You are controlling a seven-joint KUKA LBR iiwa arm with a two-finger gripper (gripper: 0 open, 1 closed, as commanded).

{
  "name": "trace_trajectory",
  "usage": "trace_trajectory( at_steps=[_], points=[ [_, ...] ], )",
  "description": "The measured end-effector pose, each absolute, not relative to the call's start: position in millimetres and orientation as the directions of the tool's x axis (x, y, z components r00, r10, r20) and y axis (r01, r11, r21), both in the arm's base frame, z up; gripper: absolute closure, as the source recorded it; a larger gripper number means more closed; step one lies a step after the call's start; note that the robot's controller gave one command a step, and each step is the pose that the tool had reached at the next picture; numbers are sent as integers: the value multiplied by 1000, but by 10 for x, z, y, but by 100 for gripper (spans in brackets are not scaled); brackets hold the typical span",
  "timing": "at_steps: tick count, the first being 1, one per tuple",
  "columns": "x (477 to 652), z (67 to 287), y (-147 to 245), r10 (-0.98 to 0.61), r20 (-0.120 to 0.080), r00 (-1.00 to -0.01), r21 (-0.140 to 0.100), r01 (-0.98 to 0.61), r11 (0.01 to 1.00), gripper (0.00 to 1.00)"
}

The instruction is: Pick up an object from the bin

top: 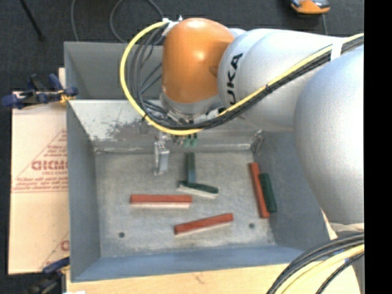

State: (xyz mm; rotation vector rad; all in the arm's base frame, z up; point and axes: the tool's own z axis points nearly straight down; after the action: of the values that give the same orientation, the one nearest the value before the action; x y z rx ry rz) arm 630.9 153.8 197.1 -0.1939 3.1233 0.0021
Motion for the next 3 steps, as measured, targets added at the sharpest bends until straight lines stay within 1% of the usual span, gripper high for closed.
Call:
trace_trajectory(
  at_steps=[1,2,3],
  points=[
    [5480,797,1320,-463,4,-887,0,-463,887,0],
    [5939,704,716,-400,-7,-917,-4,-399,917,0],
    [5925,718,766,-403,-7,-915,-1,-403,915,100]
  ],
)
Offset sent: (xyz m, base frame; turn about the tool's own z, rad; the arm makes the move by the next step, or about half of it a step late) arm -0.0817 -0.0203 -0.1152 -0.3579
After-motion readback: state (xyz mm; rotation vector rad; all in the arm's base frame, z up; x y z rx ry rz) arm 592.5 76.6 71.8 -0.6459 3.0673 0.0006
